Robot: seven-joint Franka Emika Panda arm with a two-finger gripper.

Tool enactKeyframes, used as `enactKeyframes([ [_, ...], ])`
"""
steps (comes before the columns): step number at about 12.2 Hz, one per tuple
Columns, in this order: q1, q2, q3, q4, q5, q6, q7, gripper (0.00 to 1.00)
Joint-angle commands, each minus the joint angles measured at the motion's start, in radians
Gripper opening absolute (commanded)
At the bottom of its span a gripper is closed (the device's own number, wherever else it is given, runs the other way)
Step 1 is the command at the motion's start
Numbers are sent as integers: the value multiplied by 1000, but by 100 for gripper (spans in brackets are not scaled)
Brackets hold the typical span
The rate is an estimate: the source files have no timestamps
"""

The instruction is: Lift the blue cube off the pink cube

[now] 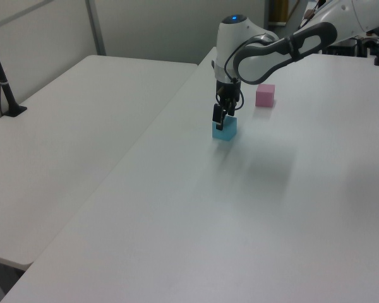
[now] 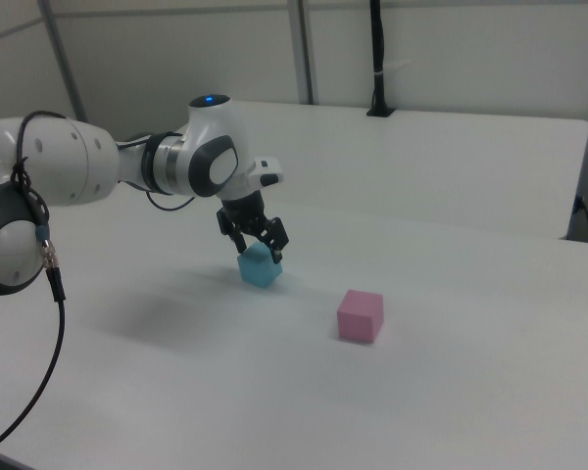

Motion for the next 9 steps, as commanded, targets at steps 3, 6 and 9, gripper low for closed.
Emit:
enactKeyframes([
  [3, -20, -181, -3, 4, -1, -146, 28, 100],
  [6, -41, -296, -4, 0, -2, -269, 28, 100],
  [9, -43, -402, -17, -3, -15, -437, 28, 100],
])
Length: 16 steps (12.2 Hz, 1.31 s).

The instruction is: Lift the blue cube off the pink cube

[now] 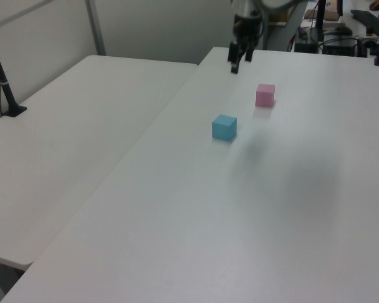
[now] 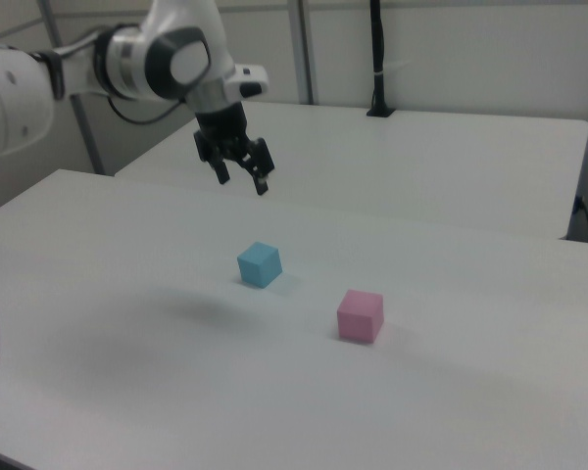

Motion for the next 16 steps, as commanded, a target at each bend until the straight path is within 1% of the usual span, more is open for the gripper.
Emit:
enactKeyframes([
  [1, 5, -154, -26, -69, -16, -153, 21, 100],
  [3, 6, -221, -49, -115, -16, -180, 19, 100],
  [4, 6, -275, -65, -166, -16, -186, 19, 100],
  [6, 20, -342, -108, -230, -18, -187, 14, 100],
  [8, 23, -380, -122, -252, -18, -184, 2, 100],
  [10, 22, -377, -129, -252, -18, -178, -86, 100],
  [11, 20, -372, -132, -248, -18, -177, -182, 100],
  [12, 17, -369, -132, -245, -18, -168, -215, 100],
  [14, 17, -360, -132, -243, -18, -126, -234, 100],
  [15, 17, -360, -132, -246, -19, -129, -274, 100],
  [16, 17, -358, -132, -244, -16, -132, -283, 100],
])
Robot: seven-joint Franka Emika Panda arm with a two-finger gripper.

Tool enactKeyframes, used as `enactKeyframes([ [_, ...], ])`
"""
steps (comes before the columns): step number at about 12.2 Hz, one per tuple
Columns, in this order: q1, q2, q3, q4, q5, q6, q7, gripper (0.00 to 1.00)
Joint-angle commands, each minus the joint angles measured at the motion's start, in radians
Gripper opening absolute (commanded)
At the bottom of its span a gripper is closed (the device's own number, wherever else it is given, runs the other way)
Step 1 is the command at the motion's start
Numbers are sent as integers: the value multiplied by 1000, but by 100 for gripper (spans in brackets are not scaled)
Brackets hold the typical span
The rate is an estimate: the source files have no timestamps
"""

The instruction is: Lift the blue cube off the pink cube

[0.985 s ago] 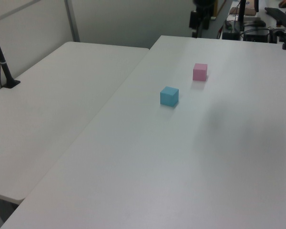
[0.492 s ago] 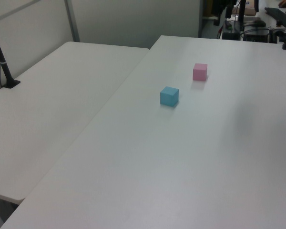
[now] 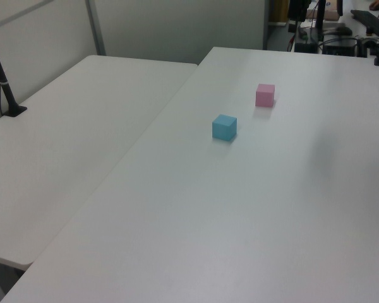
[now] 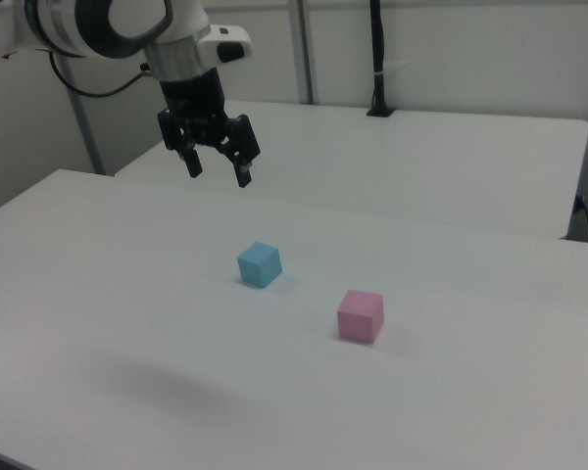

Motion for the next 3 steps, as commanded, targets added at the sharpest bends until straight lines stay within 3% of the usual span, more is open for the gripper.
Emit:
enactKeyframes([
  [1, 18, -15, -18, -28, -15, 23, -54, 100],
  [3, 15, -15, -19, -26, -12, 24, -61, 100],
])
